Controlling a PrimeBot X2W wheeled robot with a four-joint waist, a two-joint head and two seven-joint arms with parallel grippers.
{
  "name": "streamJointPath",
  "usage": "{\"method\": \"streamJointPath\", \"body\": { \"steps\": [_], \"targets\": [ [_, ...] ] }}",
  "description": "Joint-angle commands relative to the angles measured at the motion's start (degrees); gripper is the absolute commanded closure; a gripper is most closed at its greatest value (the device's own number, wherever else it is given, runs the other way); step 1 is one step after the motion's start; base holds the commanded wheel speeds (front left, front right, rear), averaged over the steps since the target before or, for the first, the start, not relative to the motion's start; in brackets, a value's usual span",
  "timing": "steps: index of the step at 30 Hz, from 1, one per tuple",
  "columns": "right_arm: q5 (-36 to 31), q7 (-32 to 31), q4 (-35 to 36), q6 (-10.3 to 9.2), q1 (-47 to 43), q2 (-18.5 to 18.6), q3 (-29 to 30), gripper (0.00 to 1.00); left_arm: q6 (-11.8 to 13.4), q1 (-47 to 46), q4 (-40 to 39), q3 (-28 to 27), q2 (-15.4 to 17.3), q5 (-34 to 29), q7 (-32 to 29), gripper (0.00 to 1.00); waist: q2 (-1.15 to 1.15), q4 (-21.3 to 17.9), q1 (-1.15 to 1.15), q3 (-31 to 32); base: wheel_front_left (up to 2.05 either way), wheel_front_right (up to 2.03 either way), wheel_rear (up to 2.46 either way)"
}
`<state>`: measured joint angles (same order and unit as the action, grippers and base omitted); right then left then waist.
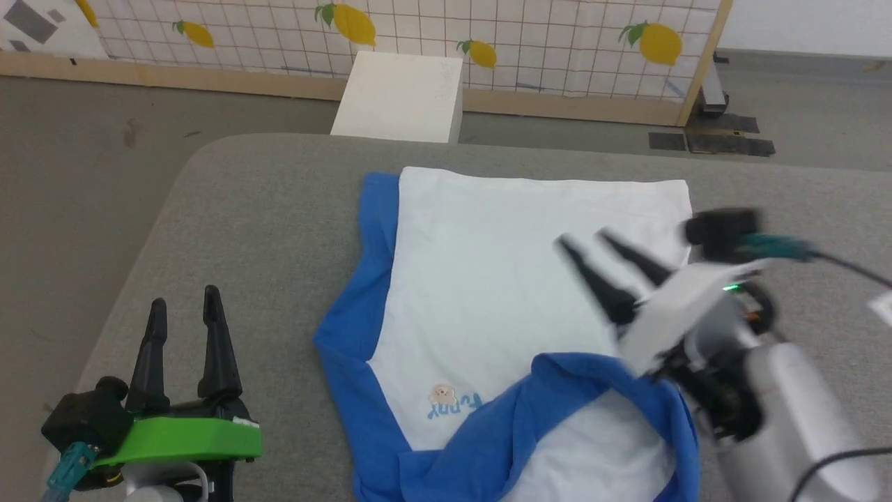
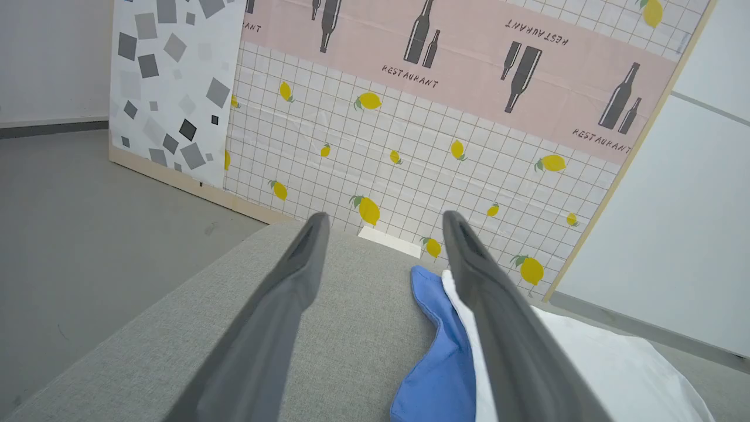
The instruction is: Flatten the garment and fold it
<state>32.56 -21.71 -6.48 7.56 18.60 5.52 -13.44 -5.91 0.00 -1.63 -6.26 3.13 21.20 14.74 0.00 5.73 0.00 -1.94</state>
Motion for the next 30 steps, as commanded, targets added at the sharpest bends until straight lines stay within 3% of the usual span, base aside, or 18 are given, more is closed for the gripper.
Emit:
{"method": "streamJointPath", "body": {
  "steps": [1, 6, 12, 19, 30],
  "targets": [
    [-1.2, 1.7, 1.1, -0.08, -1.3, -0.1, 4.1, 0.00, 0.2, 0.4, 0.1, 0.1, 0.1, 0.3, 0.3, 0.00, 0.00, -0.6, 0.00, 0.2, 0.00, 0.00, 0.00],
    [-6.0, 5.1, 4.7, -0.08, -4.5, -0.9, 20.5, 0.00, 0.3, 0.8, 0.3, 0.5, 0.1, 0.4, 0.3, 0.00, 0.00, -1.8, 0.00, 0.0, 0.00, 0.00, 0.00],
    [-10.5, 3.4, 7.8, -0.08, -8.6, -2.1, 31.1, 0.00, 0.5, 0.8, 0.6, 0.7, 0.1, 0.8, 0.1, 0.00, 0.00, -3.5, 0.00, -1.1, 0.00, 0.00, 0.00],
    [-11.8, 1.4, 11.2, -0.08, -9.0, -2.5, 34.8, 0.00, 0.5, -6.2, 3.8, 1.5, 2.2, 2.0, -5.6, 0.00, 0.00, -5.2, 0.00, -5.8, 0.00, 0.00, 0.00],
    [-12.1, -2.4, 17.6, -0.08, -3.5, -2.6, 33.7, 0.00, 1.0, -40.5, 23.2, 5.6, 10.7, 1.6, -27.9, 0.00, 0.00, -10.6, 0.00, -20.6, 0.00, 0.00, 0.00]
  ]
}}
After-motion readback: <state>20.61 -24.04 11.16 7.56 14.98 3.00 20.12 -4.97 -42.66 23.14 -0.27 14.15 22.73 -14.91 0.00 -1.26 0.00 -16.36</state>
